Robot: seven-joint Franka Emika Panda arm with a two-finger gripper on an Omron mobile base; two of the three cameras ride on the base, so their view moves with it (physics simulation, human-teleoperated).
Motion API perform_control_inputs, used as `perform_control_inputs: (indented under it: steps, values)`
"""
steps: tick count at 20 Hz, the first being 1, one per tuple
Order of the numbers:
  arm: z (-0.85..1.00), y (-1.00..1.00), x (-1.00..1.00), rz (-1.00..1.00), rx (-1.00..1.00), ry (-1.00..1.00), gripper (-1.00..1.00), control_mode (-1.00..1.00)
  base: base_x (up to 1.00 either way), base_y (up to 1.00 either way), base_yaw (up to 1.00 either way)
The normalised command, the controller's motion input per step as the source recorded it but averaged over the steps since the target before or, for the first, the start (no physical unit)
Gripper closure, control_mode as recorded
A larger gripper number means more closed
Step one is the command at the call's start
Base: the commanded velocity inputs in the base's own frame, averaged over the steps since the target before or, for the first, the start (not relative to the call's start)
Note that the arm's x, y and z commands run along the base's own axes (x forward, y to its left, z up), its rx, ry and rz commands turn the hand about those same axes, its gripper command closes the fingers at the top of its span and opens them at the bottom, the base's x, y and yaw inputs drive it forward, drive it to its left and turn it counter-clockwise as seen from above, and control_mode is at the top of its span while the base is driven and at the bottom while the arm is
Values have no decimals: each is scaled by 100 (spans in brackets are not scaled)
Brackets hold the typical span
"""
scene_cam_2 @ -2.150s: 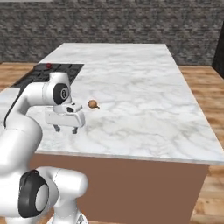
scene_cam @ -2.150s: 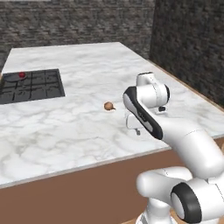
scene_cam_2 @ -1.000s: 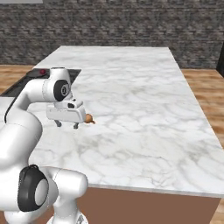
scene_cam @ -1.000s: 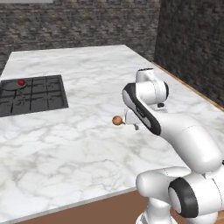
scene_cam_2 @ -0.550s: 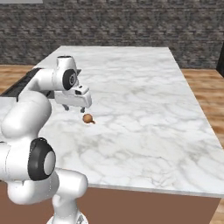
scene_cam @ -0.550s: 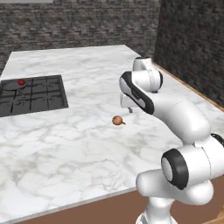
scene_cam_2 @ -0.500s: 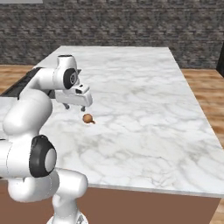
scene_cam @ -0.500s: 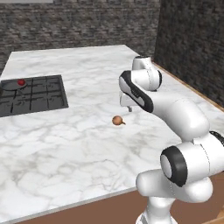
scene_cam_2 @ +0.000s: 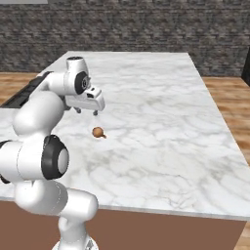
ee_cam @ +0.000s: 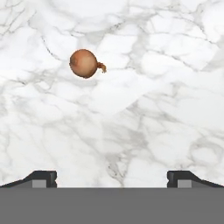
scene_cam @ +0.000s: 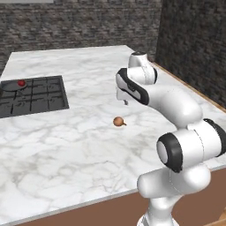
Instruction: Place the pan on the front left burner on the stove. Then place the tomato and the onion in the pan and turn on the front left burner.
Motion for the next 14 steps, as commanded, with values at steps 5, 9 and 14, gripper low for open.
perform_control_inputs:
  steps: [5,9,14]
  values:
    - [-4,1,36,0,0,-4,-100,-100,0,0,0]
    - [-19,0,14,0,0,-4,-100,-100,0,0,0]
    - [-28,0,0,0,0,-4,-100,-100,0,0,0]
